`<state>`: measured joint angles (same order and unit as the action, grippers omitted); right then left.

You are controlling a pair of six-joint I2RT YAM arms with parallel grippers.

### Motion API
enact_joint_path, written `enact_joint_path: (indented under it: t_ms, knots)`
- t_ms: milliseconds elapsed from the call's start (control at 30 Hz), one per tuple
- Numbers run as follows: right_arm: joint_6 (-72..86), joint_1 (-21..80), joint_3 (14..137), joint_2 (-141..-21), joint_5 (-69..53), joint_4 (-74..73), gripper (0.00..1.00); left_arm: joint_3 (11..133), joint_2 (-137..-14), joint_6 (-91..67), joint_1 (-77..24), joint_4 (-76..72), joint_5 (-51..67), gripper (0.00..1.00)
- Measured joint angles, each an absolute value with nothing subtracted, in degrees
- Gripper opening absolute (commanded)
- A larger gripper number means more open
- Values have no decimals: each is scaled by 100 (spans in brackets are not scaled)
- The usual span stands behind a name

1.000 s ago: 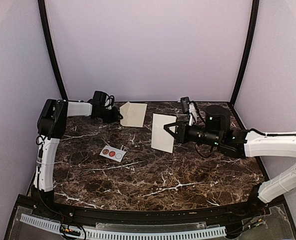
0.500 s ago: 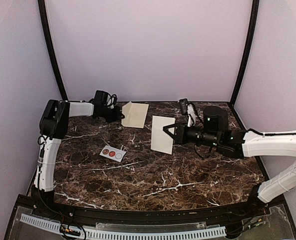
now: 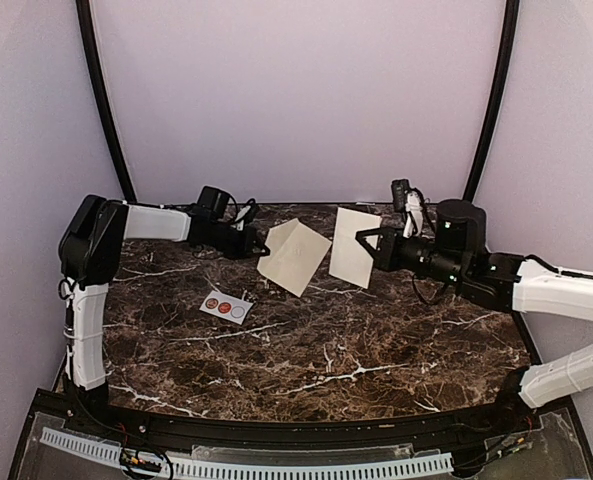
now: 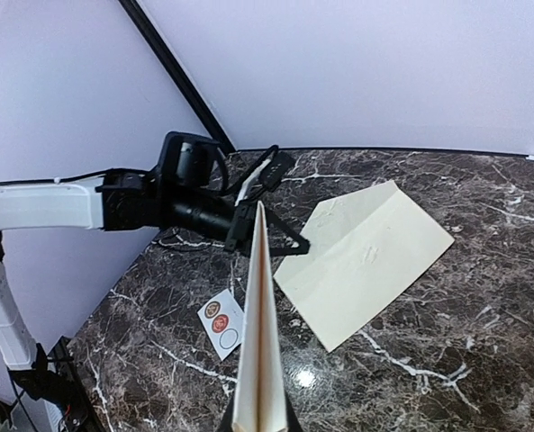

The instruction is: Place the letter into the envelope and seal it

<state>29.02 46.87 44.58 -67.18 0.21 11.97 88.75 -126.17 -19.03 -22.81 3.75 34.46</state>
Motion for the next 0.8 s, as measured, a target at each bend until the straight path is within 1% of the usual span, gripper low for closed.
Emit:
enact_joint_path:
  t_ms: [133, 300, 600, 700, 800]
  knots:
    - [2797, 4576, 4458, -6471, 246, 897, 0, 8103, -11664, -1498, -2685, 443, 3776, 0]
    - [2676, 4512, 4469, -6318, 541, 399, 0, 7581, -10877, -814, -3186, 886, 4069, 0]
    - [2622, 4471, 4473, -5887, 849, -305, 0, 7301, -10711, 303, -3833, 2060, 3927, 0]
    - [2628, 4471, 4473, -5852, 873, -436, 0, 7391, -10724, 607, -3972, 2322, 3706, 2]
    - [2668, 4471, 4473, -5852, 886, -554, 0, 7616, -10785, 871, -4134, 2462, 3463, 12]
